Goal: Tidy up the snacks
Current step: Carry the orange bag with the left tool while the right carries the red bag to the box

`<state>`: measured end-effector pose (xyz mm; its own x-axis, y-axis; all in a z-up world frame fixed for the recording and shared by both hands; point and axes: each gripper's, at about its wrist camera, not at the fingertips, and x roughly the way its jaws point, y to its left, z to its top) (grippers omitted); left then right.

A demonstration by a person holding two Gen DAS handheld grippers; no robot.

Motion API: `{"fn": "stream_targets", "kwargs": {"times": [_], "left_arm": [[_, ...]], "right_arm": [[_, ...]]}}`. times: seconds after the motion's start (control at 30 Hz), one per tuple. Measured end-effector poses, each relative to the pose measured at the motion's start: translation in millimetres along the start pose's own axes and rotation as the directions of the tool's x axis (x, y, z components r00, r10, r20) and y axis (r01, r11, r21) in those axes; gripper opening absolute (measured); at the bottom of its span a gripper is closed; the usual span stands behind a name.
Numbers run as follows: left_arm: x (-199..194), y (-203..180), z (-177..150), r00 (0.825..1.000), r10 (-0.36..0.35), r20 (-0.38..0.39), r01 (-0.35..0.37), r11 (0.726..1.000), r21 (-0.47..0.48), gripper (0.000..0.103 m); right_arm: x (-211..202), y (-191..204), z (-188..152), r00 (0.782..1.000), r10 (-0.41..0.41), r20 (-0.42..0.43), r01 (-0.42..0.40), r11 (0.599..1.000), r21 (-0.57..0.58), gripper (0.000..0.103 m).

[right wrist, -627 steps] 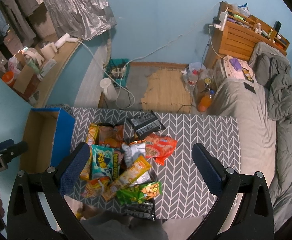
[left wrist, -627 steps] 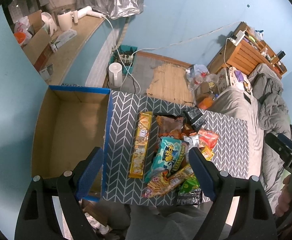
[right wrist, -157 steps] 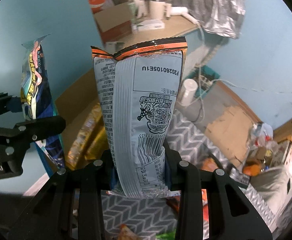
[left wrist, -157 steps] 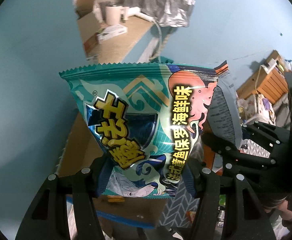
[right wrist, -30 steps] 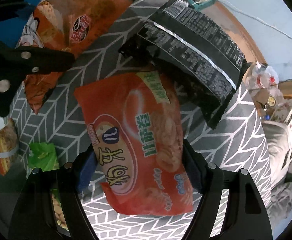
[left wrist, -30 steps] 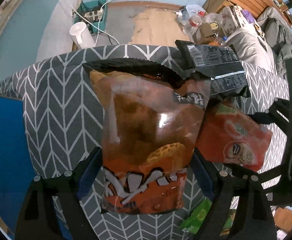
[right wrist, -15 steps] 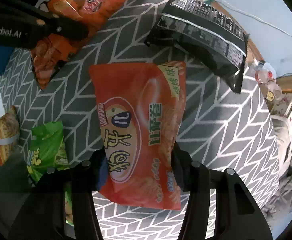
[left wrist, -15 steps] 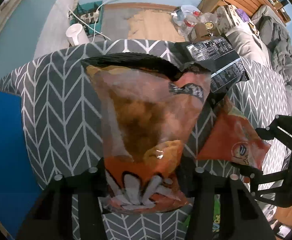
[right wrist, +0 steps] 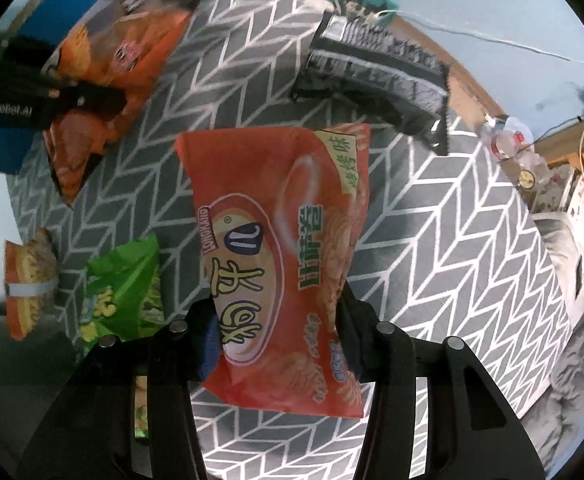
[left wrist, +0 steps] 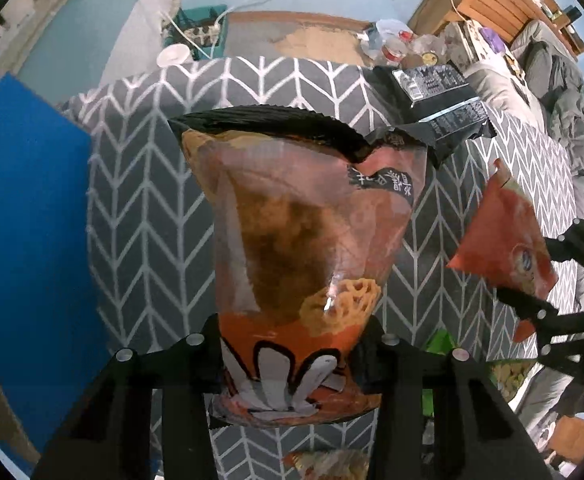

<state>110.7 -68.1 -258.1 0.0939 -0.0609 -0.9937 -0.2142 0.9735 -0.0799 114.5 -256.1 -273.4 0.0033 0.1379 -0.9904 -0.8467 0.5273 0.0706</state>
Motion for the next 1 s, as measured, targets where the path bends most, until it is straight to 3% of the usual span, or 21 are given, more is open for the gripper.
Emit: {"fn": "stream_targets", "kwargs": {"times": [0.43,0.77,1.0], "left_arm": [[-44.1,11.7,-19.2,0.997,0.023,0.068,-0.022,1.000,-0.015,0.045],[-85.0,14.5,-24.1,0.991,-0.013,0.137,0.019,0.999,-0.044,0.045],[-115.6,21.5,-32.1,0.984,0.004,0.178,0.009,0.997,-0.072,0.045]], "right_arm": [[-57.7,-6.0,16.8,0.991,-0.088,0.096,0.082,0.994,0.073,0.048],[-91.0,-3.1,39.0,0.980,-0.088,0.178,0.069,0.992,0.109,0.048],[-109.9,7.4,51.4,0.972,-0.080,0.221,0.060,0.993,0.097,0.048]]}}
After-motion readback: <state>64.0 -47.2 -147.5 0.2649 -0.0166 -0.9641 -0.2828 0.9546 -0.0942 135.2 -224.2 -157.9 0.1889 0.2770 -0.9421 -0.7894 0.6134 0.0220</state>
